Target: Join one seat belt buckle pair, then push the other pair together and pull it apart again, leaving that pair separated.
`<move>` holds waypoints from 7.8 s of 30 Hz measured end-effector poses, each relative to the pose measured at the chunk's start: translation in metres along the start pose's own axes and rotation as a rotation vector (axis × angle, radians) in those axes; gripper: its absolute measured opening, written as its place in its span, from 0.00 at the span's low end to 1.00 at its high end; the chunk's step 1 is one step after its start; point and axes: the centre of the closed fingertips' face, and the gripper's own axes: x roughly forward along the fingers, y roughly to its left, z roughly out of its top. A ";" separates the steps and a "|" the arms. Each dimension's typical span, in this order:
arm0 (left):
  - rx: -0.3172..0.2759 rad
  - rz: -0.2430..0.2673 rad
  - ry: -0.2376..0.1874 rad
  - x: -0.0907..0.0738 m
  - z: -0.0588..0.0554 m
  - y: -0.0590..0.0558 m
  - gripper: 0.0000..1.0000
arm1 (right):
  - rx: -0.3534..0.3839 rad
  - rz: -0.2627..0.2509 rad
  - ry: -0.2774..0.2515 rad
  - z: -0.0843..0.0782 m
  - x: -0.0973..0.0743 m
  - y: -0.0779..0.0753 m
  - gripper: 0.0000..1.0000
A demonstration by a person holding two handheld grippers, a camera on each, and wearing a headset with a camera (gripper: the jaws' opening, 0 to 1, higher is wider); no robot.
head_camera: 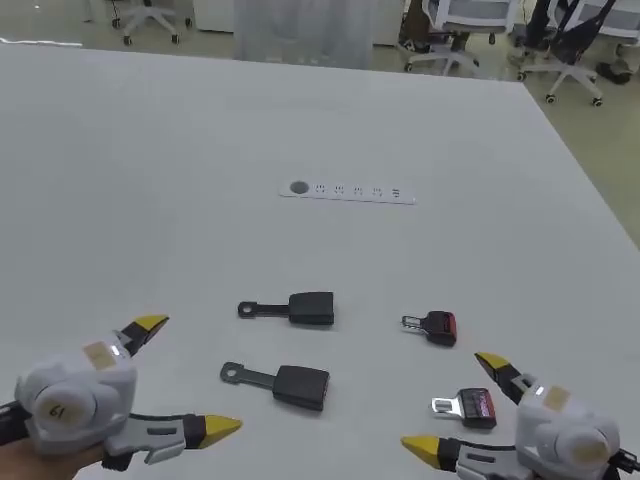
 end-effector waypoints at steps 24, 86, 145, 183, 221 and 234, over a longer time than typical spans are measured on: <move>0.016 -0.031 0.021 0.007 0.000 -0.007 1.00 | -0.005 0.026 0.033 -0.010 -0.003 -0.002 0.96; 0.264 -0.434 0.310 0.130 -0.034 -0.056 0.73 | -0.129 0.455 0.319 -0.090 -0.003 -0.047 0.79; 0.438 -0.556 0.408 0.148 -0.059 -0.059 0.35 | -0.259 0.543 0.313 -0.082 0.029 -0.028 0.35; 0.451 -0.556 0.453 0.148 -0.060 -0.061 0.35 | -0.238 0.570 0.218 -0.041 0.096 0.034 0.35; 0.494 -0.568 0.497 0.149 -0.061 -0.061 0.33 | -0.252 0.574 0.243 -0.025 0.121 0.055 0.34; 0.521 -0.593 0.499 0.146 -0.062 -0.060 0.33 | -0.257 0.570 0.259 -0.026 0.127 0.057 0.34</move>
